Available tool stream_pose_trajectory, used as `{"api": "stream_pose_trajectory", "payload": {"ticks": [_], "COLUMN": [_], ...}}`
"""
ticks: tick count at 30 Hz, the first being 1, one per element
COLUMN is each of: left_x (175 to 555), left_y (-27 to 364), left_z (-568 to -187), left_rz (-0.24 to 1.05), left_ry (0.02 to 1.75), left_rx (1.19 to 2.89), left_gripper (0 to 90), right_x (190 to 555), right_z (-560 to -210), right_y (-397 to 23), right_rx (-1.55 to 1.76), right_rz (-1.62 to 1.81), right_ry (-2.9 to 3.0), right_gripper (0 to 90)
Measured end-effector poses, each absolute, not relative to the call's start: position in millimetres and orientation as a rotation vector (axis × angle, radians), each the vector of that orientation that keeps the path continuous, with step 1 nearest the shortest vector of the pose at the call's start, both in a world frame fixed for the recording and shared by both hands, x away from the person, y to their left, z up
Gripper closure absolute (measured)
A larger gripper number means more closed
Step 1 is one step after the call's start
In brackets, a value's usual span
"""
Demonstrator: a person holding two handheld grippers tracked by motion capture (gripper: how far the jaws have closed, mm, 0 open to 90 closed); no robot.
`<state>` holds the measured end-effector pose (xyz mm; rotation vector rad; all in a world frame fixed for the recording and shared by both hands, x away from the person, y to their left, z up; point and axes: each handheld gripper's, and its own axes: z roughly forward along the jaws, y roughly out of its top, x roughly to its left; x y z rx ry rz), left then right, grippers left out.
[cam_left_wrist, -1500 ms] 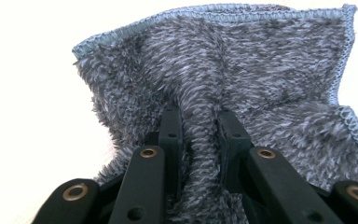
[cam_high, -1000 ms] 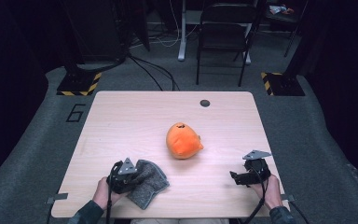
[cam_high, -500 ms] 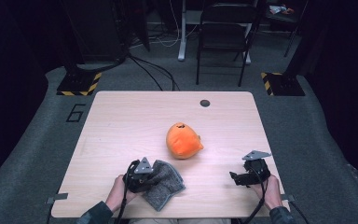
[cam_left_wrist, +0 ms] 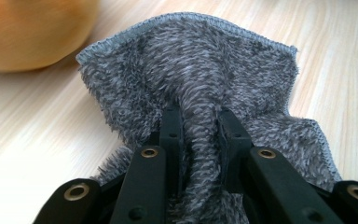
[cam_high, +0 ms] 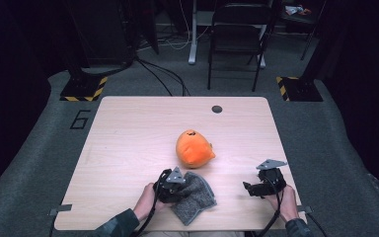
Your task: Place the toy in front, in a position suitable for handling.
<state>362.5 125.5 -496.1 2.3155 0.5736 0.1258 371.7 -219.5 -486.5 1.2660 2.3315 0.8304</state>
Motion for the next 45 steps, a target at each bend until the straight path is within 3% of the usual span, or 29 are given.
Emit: {"api": "stream_pose_trajectory", "payload": {"ticks": [13, 14, 15, 16, 20, 33, 45], "left_x": [376, 377, 378, 377, 374, 353, 361], "left_y": [72, 70, 69, 70, 75, 136, 238], "left_z": [-509, -510, -508, -507, -499, -465, -485], "left_rz": [0.096, 0.095, 0.116, 0.117, 0.136, 0.191, 0.434], "left_ry": [0.524, 0.529, 0.529, 0.523, 0.524, 0.595, 1.003], "left_rx": [2.331, 2.324, 2.33, 2.318, 2.302, 2.259, 2.157], "left_gripper": [70.3, 67.9, 56.6, 51.9, 38.7, 24.4, 7.2], "right_x": [371, 371, 370, 369, 369, 363, 359], "right_z": [-487, -487, -487, -486, -485, -478, -465], "right_y": [-219, -219, -219, -219, -219, -207, -171], "right_rx": [1.272, 1.273, 1.26, 1.253, 1.252, 1.219, 1.142], "right_rz": [0.825, 0.825, 0.825, 0.827, 0.833, 0.875, 0.967], "right_ry": [2.337, 2.337, 2.345, 2.342, 2.342, 2.355, 2.406], "right_gripper": [12.5, 12.5, 12.5, 12.5, 12.5, 12.1, 8.6]}}
